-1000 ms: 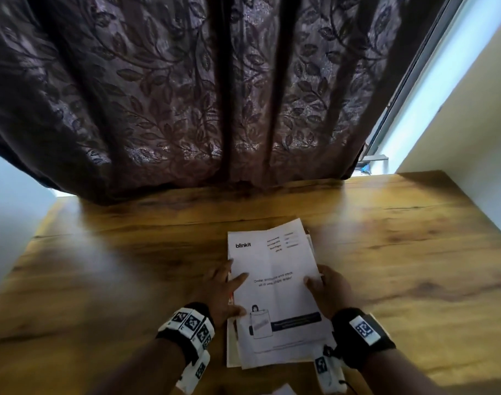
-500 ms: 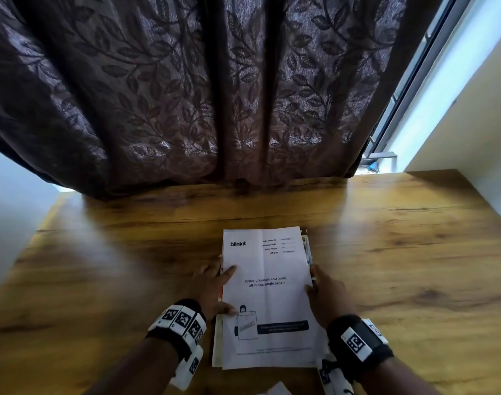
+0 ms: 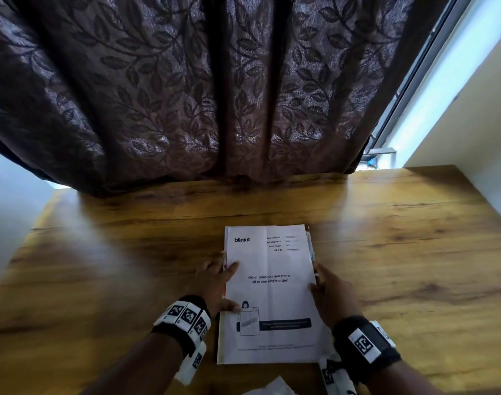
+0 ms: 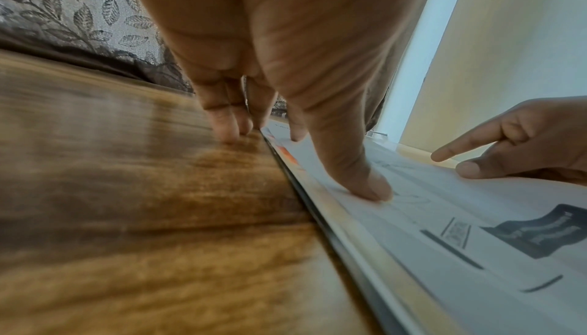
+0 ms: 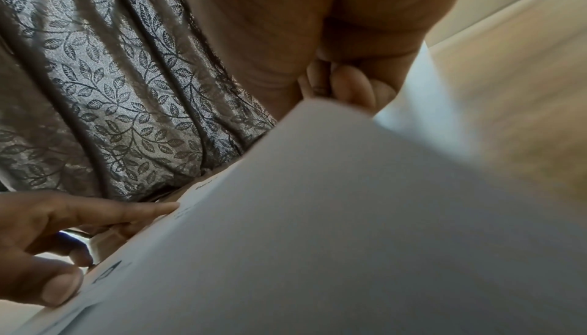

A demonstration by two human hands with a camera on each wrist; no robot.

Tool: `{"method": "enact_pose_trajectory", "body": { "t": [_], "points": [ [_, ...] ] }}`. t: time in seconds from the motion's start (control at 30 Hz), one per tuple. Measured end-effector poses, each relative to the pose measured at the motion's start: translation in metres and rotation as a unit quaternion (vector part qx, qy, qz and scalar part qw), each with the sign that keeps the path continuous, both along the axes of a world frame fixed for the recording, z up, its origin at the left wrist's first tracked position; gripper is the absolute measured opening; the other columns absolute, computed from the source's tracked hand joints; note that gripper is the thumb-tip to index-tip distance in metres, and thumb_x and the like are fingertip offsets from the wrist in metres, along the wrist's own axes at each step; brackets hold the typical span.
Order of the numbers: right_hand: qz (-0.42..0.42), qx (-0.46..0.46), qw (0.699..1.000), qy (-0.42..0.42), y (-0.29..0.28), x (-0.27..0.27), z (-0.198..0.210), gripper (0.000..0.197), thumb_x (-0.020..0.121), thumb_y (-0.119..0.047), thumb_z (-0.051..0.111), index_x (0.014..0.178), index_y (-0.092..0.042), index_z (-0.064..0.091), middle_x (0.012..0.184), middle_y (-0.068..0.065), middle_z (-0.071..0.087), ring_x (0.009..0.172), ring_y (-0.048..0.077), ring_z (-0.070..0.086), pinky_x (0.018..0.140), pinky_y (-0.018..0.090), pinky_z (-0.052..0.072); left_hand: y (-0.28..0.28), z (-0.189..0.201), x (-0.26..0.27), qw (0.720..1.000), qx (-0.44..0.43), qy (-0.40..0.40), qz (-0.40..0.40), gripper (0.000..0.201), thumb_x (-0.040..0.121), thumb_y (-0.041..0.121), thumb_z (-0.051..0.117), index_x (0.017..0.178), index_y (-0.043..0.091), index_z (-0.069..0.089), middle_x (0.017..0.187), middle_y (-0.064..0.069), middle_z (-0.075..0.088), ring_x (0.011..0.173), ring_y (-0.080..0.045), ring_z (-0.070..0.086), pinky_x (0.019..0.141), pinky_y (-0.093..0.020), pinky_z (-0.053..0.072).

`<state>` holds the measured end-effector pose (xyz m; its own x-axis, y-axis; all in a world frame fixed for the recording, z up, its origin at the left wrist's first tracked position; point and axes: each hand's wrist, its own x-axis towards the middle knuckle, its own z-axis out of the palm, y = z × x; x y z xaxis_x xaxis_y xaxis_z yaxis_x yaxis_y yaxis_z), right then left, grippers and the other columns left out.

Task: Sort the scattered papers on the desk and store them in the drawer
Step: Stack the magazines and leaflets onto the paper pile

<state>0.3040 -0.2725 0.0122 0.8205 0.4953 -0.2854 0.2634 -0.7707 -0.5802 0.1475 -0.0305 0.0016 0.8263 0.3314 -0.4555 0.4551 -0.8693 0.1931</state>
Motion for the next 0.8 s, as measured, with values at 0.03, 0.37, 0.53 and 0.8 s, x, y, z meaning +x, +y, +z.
{"method": "enact_pose_trajectory", "body": {
  "t": [0.03, 0.37, 0.53, 0.8],
  "points": [
    [0.003, -0.005, 1.0, -0.002, -0.001, -0.001, 0.0, 0.042, 0.095, -0.022, 0.059, 0.134, -0.034, 0.05, 0.104, -0.003, 0.073, 0.092, 0.017, 0.068, 0.081, 0.033, 0.057, 0.0, 0.0, 0.0, 1.0, 0.0, 0.002, 0.0, 0.107, 0.074, 0.072, 0.061, 0.155, 0.033, 0.004, 0.163, 0.001, -0.013, 0.145, -0.031, 0.005, 0.119, -0.042, 0.009],
    [0.423, -0.095, 0.898, -0.079, 0.074, -0.046, 0.005, 0.1, 0.09, -0.07, 0.046, 0.157, -0.023, -0.01, 0.164, -0.005, -0.018, 0.151, 0.016, -0.018, 0.125, 0.044, -0.002, -0.007, -0.008, 0.006, 0.999, 0.031, 0.015, 0.002, 0.104, 0.078, 0.058, 0.07, 0.155, 0.035, 0.004, 0.163, 0.0, -0.015, 0.145, -0.034, 0.005, 0.117, -0.047, 0.027],
    [0.418, -0.182, 0.886, -0.088, 0.067, -0.025, -0.025, 0.139, 0.063, -0.09, 0.056, 0.153, -0.023, -0.027, 0.159, 0.0, -0.034, 0.146, 0.023, -0.032, 0.119, 0.055, -0.016, -0.008, -0.005, 0.005, 0.999, 0.033, 0.02, 0.006, 0.104, 0.078, 0.059, 0.068, 0.155, 0.035, 0.001, 0.163, 0.001, -0.014, 0.145, -0.032, 0.004, 0.119, -0.044, 0.022],
    [0.32, -0.225, 0.92, -0.034, -0.013, 0.04, -0.018, 0.154, 0.041, -0.095, 0.06, 0.148, -0.036, -0.034, 0.153, -0.01, -0.043, 0.142, 0.02, -0.04, 0.116, 0.058, -0.021, -0.007, -0.011, 0.003, 0.999, 0.018, 0.023, 0.021, 0.107, 0.077, 0.06, 0.069, 0.154, 0.036, -0.001, 0.163, 0.001, -0.016, 0.145, -0.031, 0.001, 0.12, -0.046, 0.019]
  ]
}}
